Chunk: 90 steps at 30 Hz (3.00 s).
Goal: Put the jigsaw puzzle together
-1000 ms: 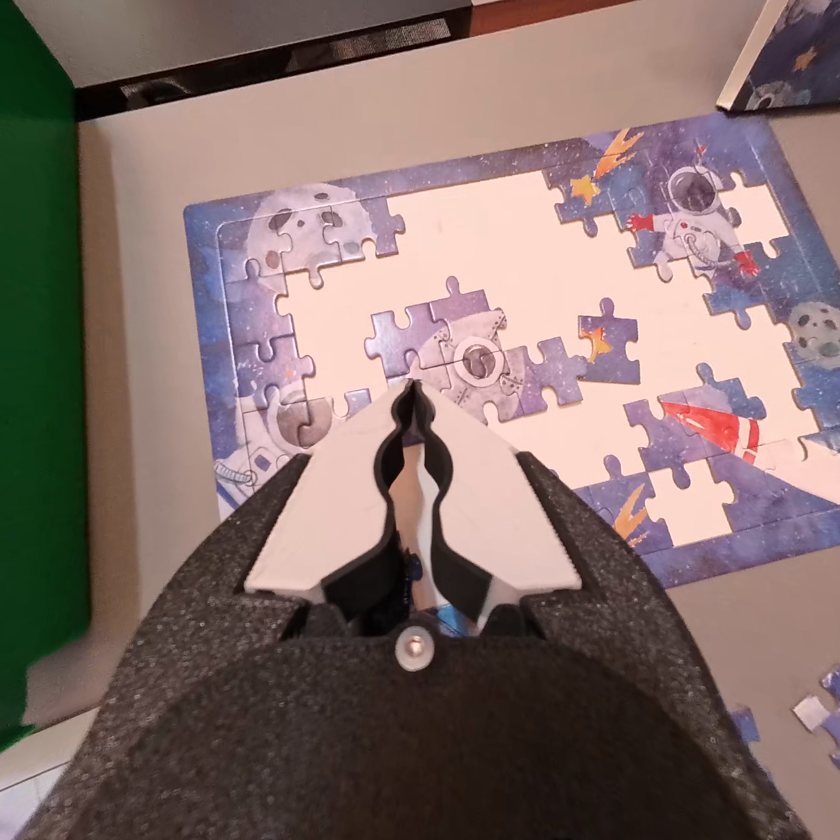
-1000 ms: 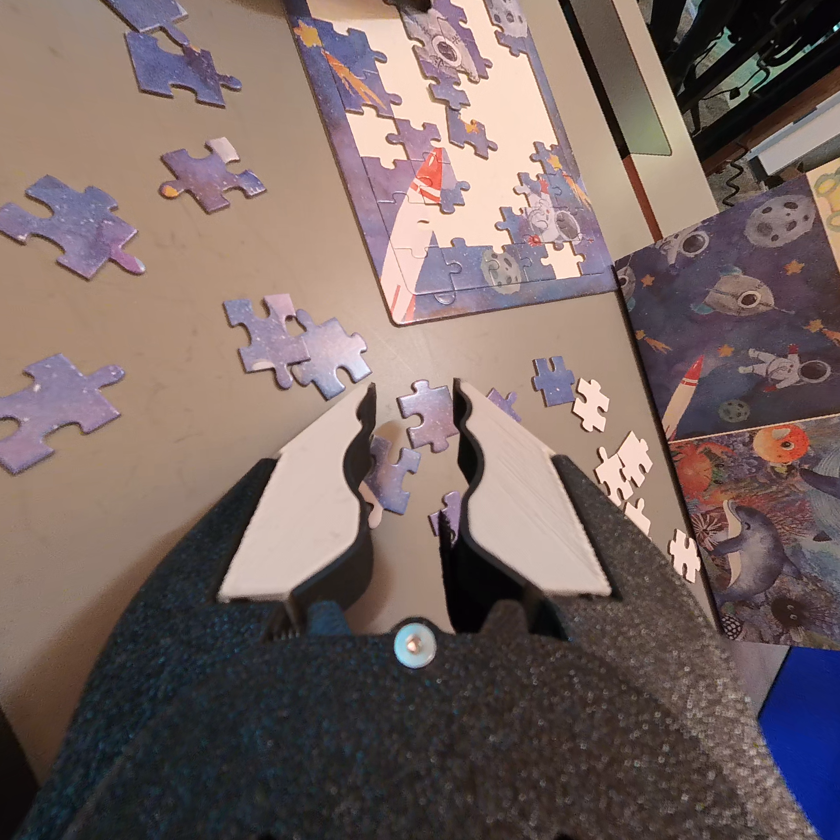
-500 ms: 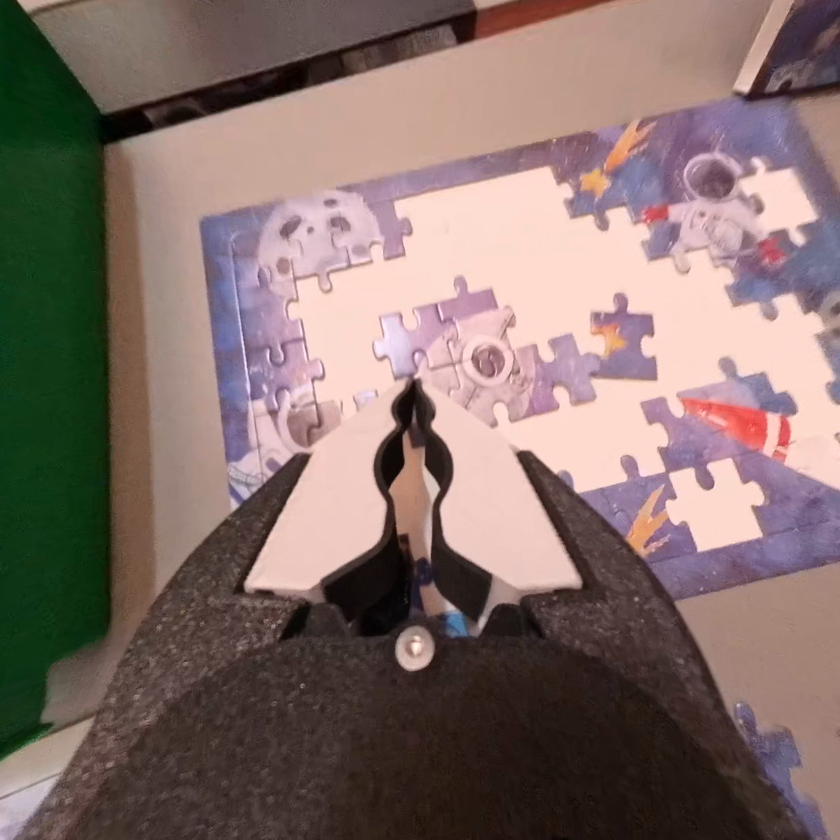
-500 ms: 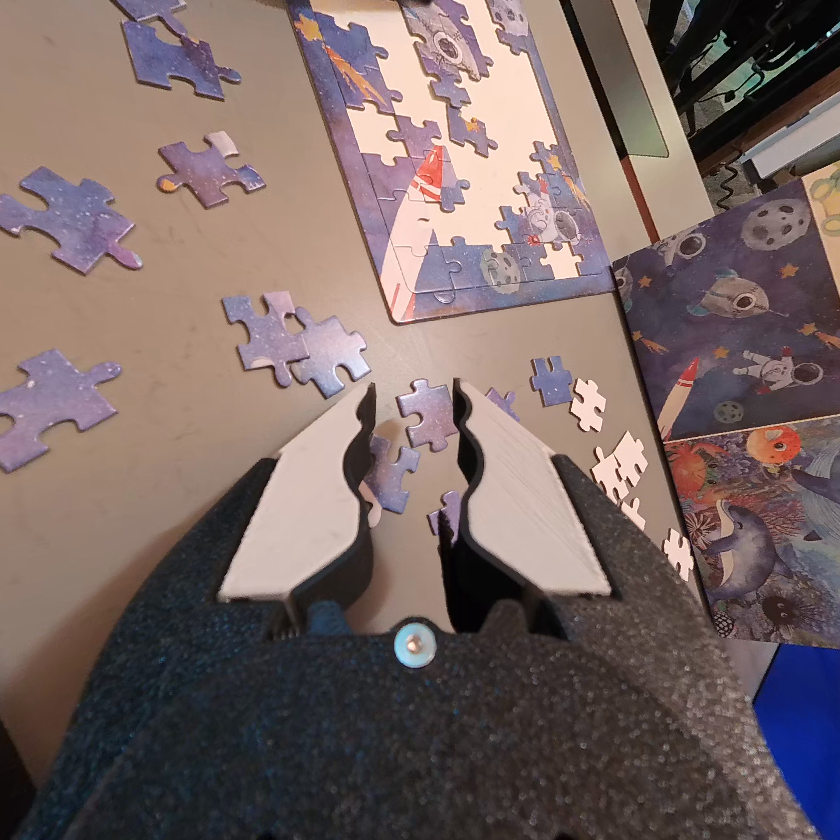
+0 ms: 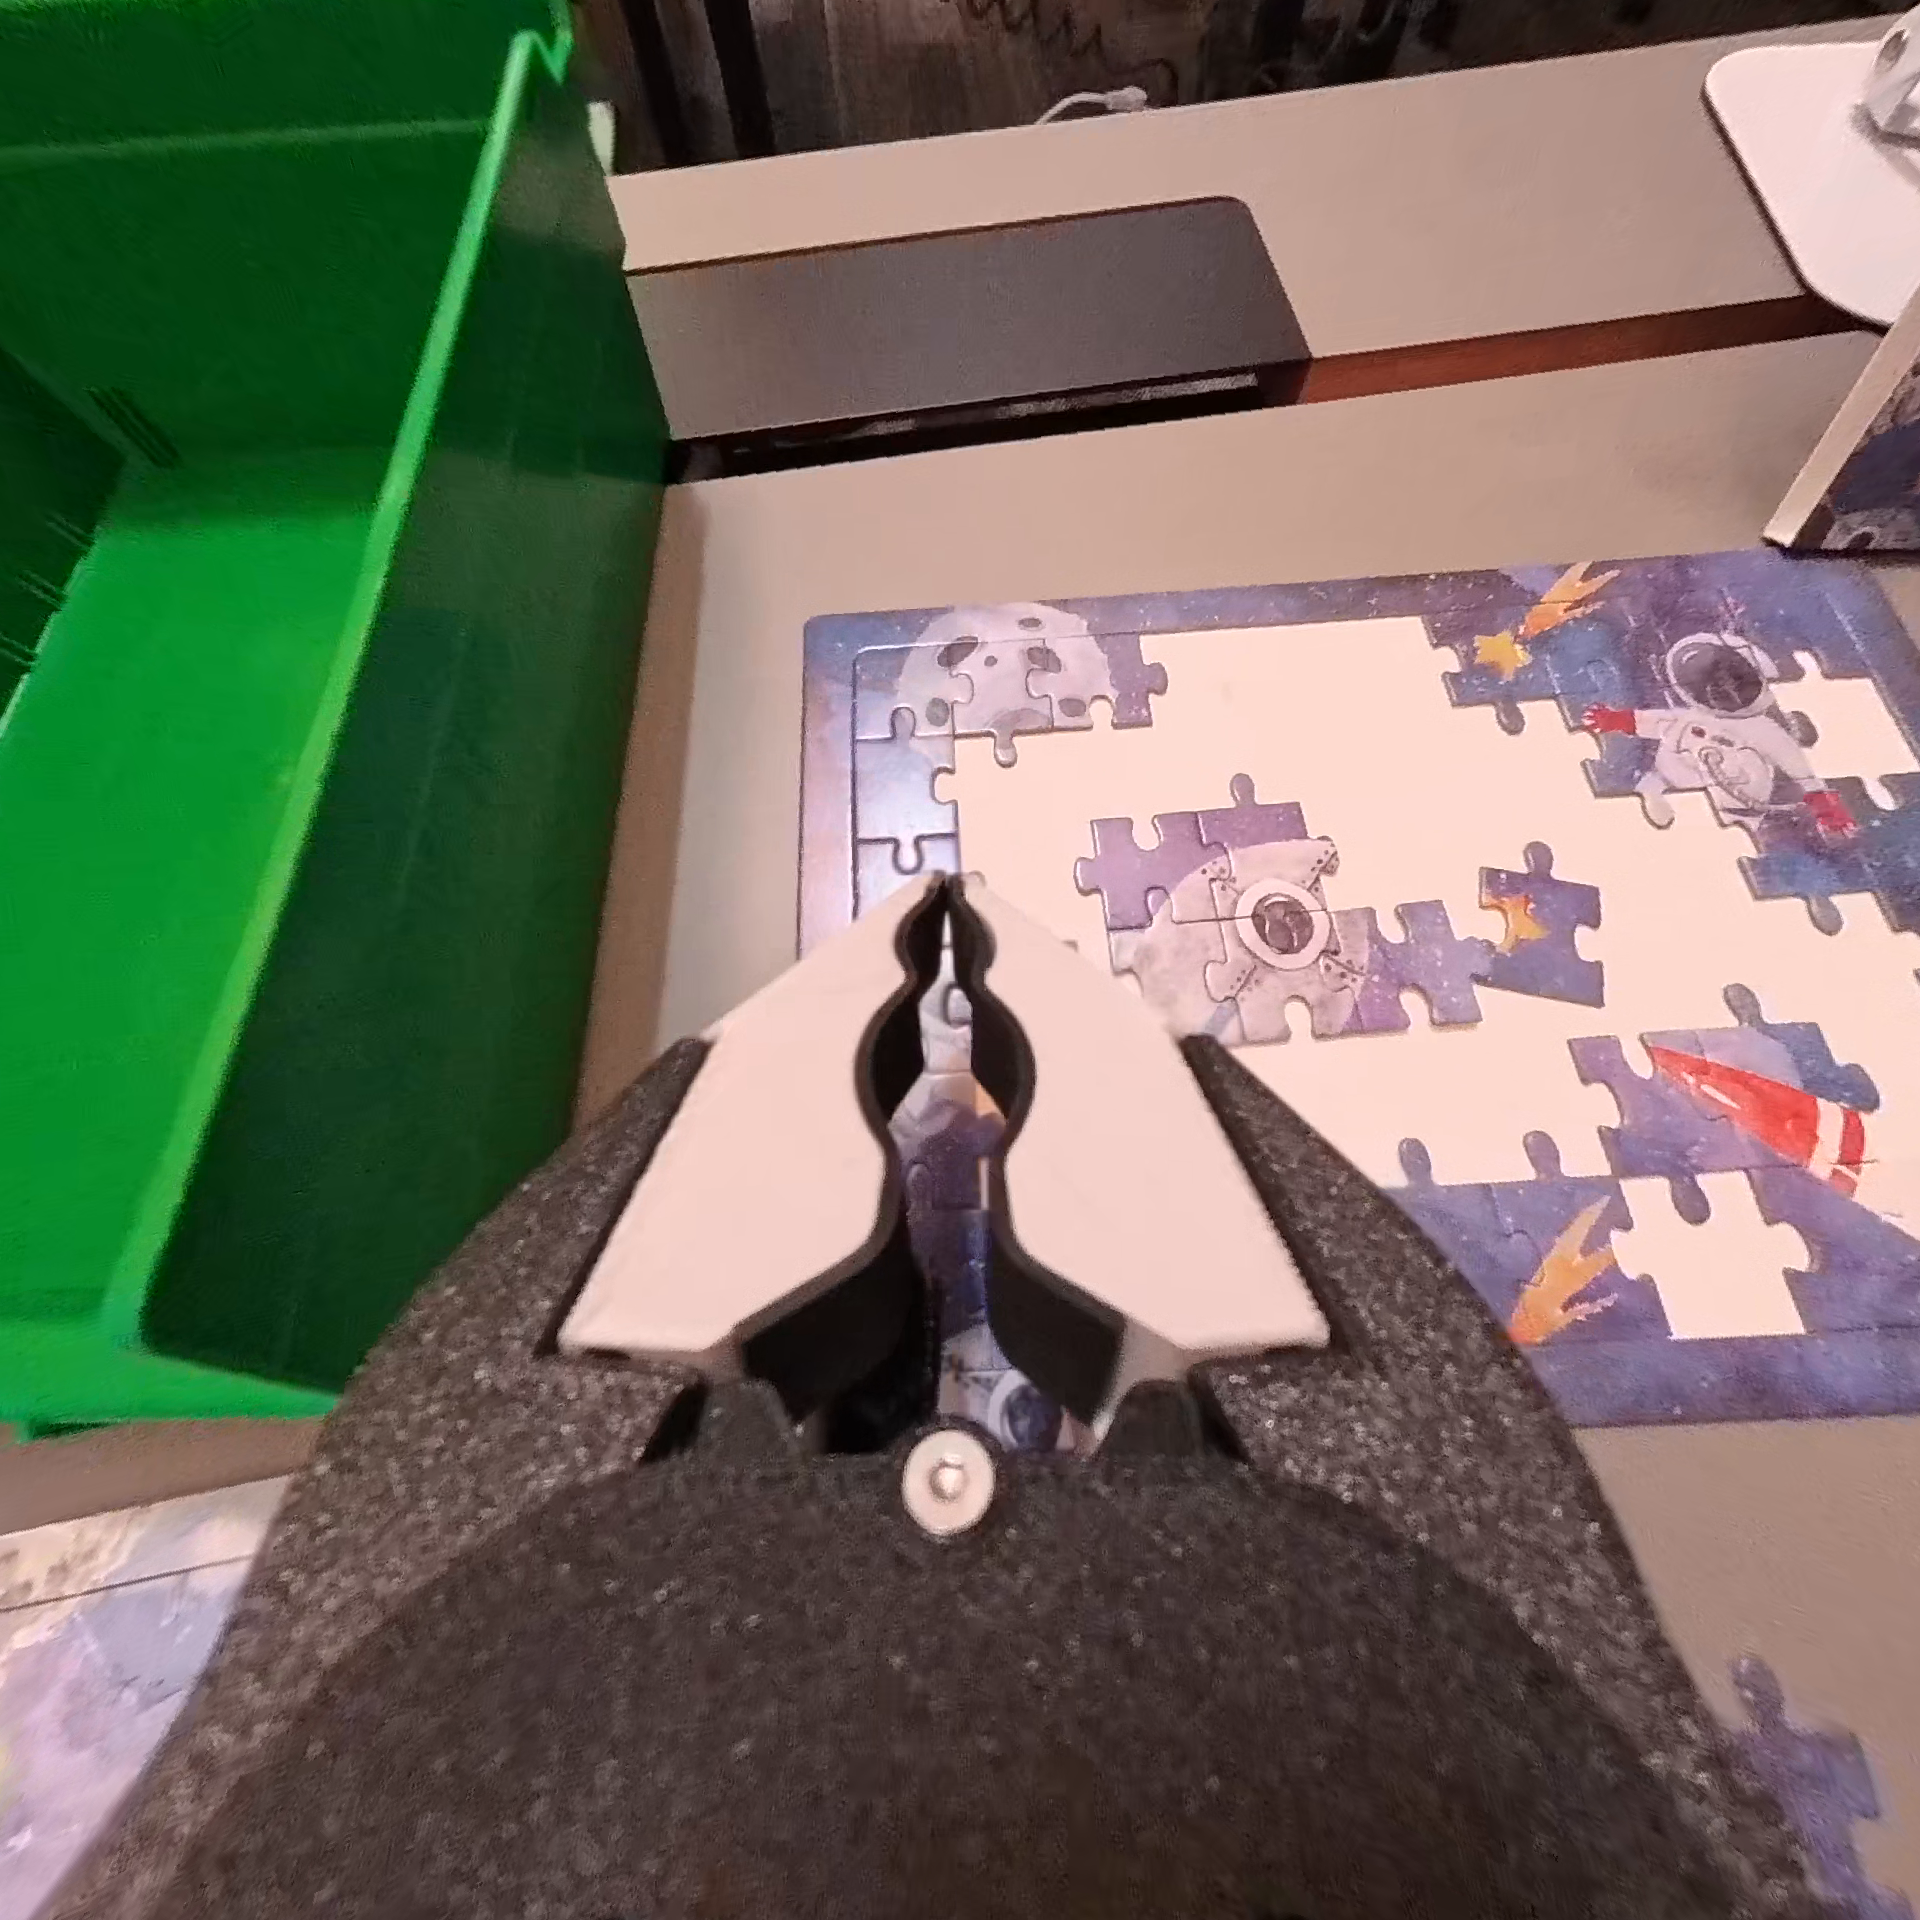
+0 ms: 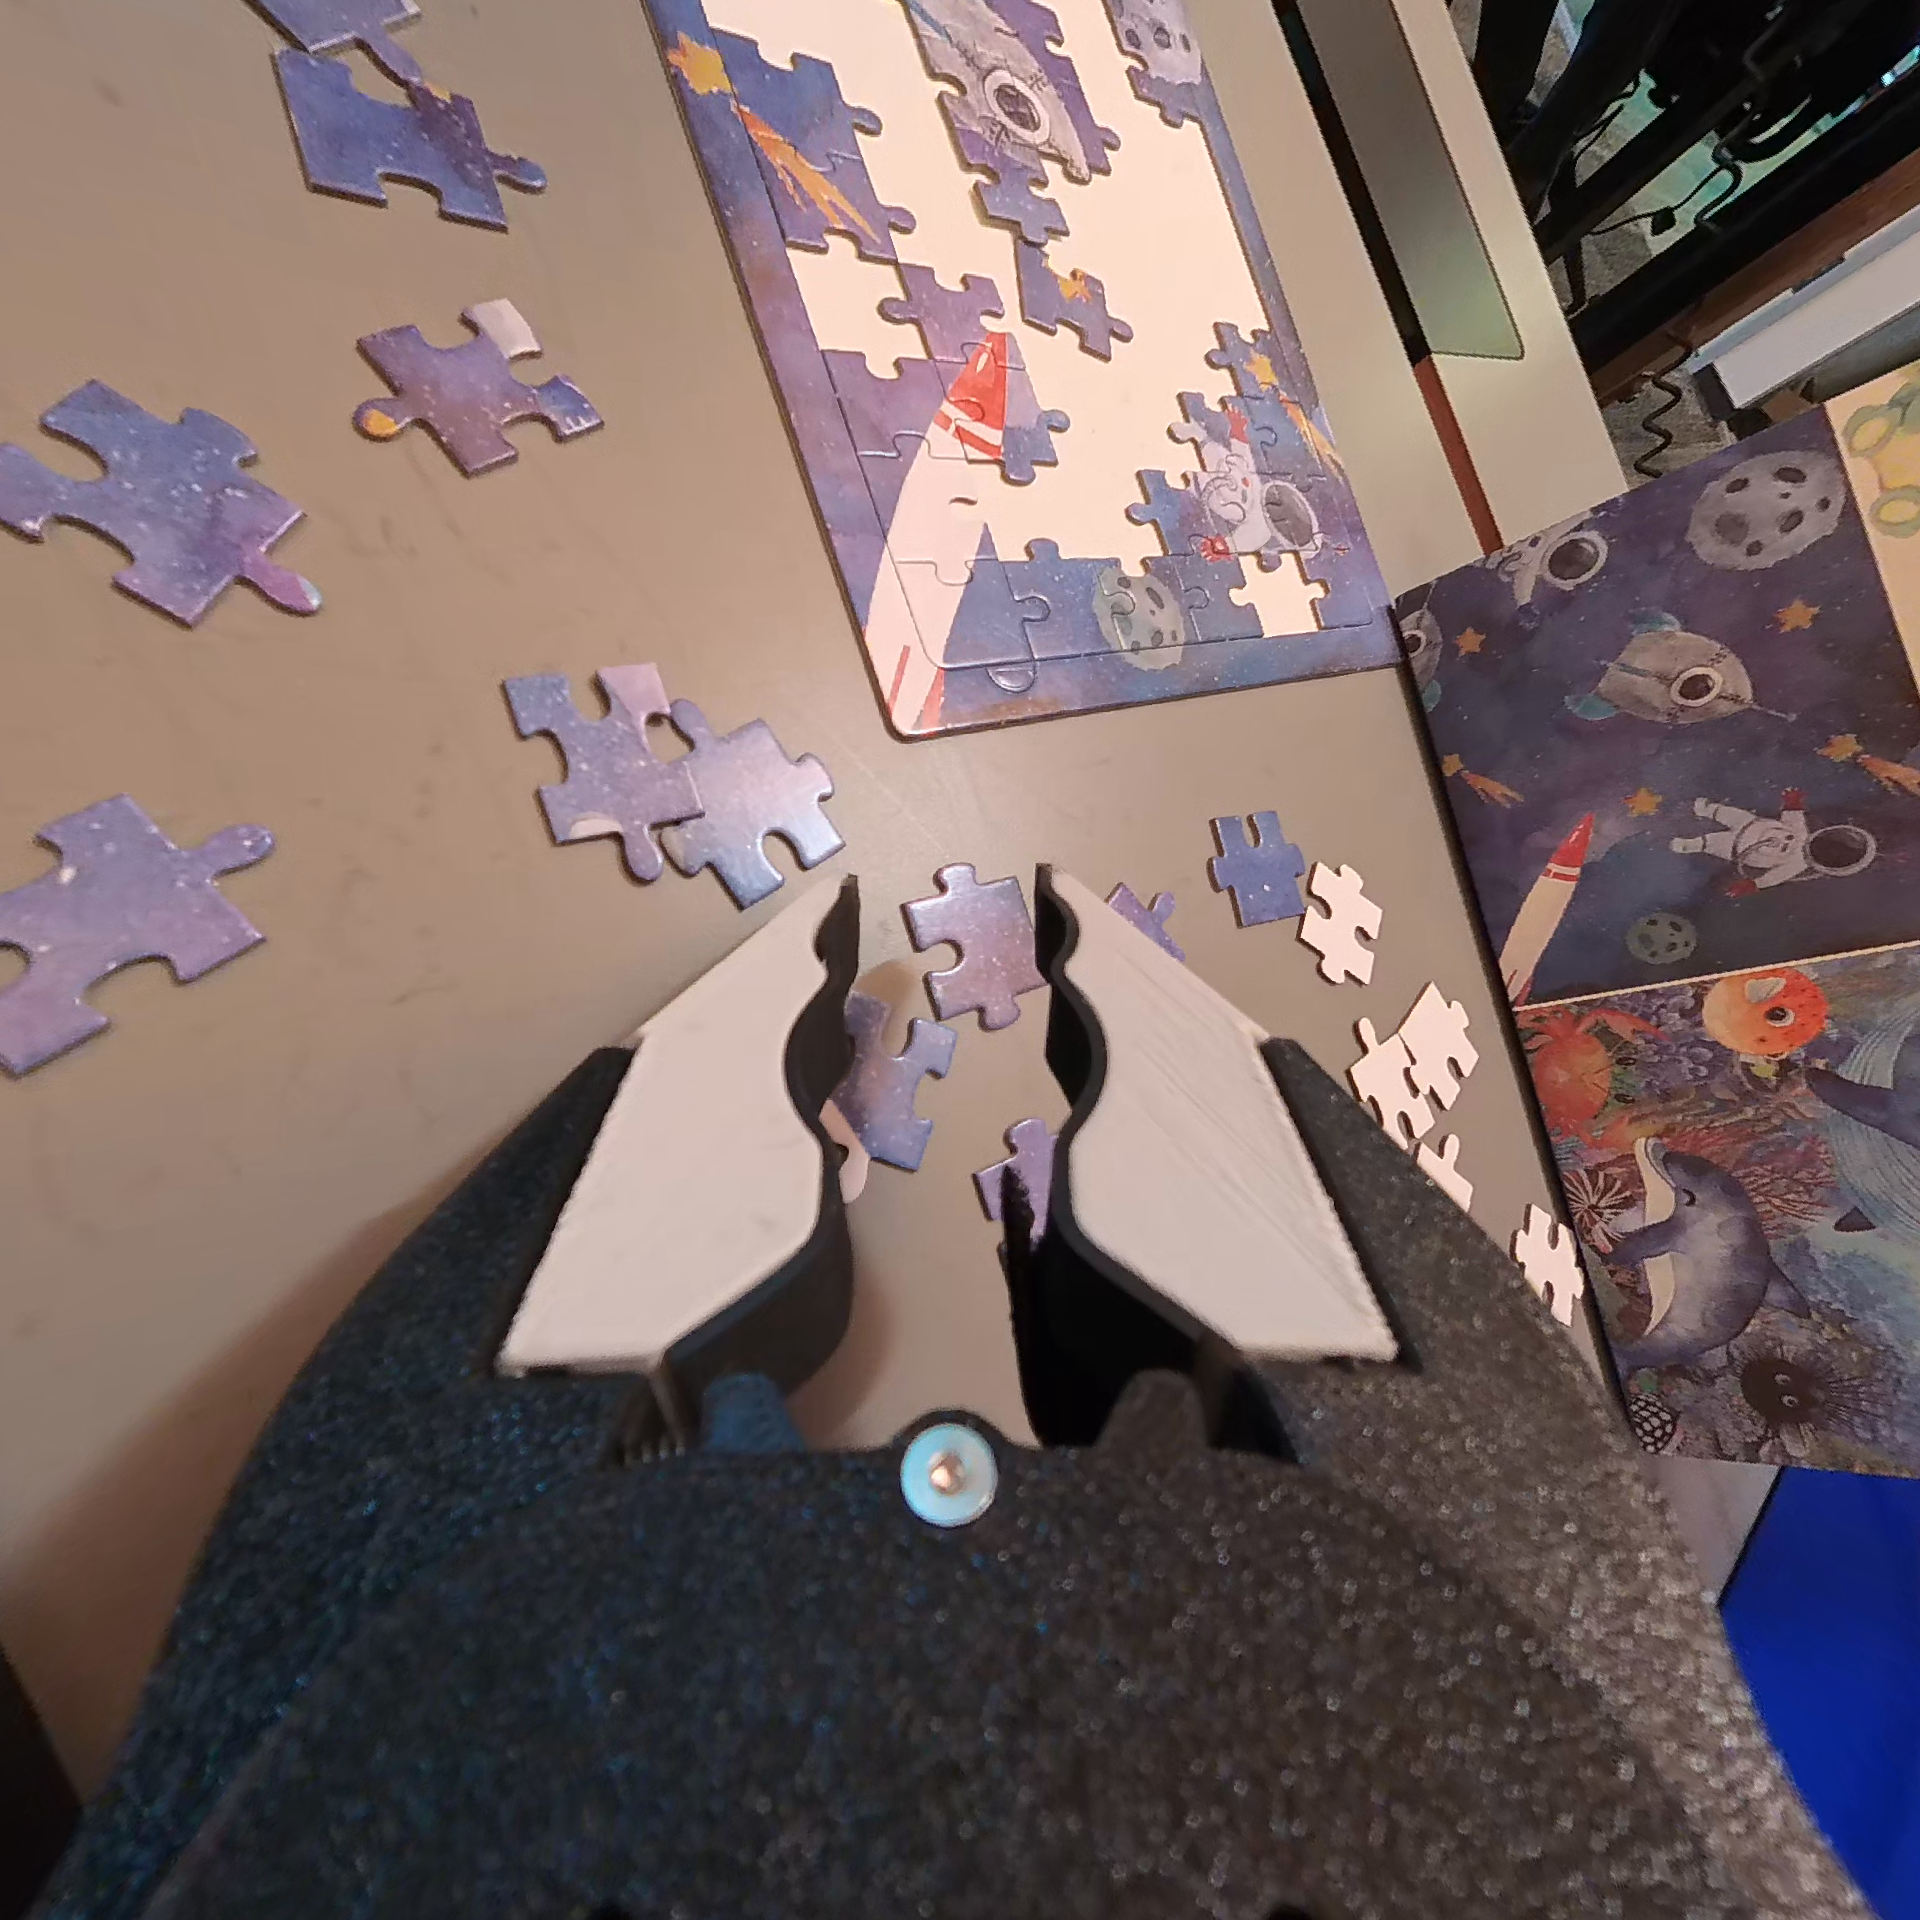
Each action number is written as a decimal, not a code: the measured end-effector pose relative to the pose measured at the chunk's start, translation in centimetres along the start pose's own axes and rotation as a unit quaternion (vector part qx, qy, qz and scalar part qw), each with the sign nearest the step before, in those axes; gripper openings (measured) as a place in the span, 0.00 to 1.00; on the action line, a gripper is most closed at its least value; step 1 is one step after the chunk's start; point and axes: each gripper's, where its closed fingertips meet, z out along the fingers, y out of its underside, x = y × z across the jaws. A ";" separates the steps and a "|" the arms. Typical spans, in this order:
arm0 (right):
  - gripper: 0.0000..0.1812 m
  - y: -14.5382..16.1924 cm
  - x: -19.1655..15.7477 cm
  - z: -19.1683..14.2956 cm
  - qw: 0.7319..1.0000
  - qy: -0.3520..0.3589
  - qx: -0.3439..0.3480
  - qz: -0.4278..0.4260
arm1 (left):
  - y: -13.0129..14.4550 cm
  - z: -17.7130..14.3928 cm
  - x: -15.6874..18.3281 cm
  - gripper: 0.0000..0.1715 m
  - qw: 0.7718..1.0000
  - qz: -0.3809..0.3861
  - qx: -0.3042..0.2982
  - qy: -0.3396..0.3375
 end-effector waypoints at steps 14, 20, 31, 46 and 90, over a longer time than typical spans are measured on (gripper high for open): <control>0.19 0.1 0.0 0.1 1.000 0.000 -0.002 0.000 | 2.1 1.3 3.2 0.01 0.997 0.025 -0.052 0.052; 0.19 0.1 -0.1 0.1 1.000 0.000 -0.003 -0.002 | 2.4 1.7 3.6 0.01 0.996 0.062 -0.061 0.036; 0.19 0.1 -0.1 0.0 1.000 -0.001 -0.002 -0.003 | 2.3 1.3 1.7 0.01 0.998 0.034 -0.058 0.017; 0.19 0.2 -0.2 0.2 1.000 -0.002 -0.007 -0.006 | 3.4 1.2 -0.7 0.01 0.996 0.002 -0.083 -0.020; 0.19 0.5 -0.4 0.3 1.000 -0.001 -0.014 -0.014 | 3.6 1.1 -0.7 0.01 0.996 -0.002 -0.086 -0.013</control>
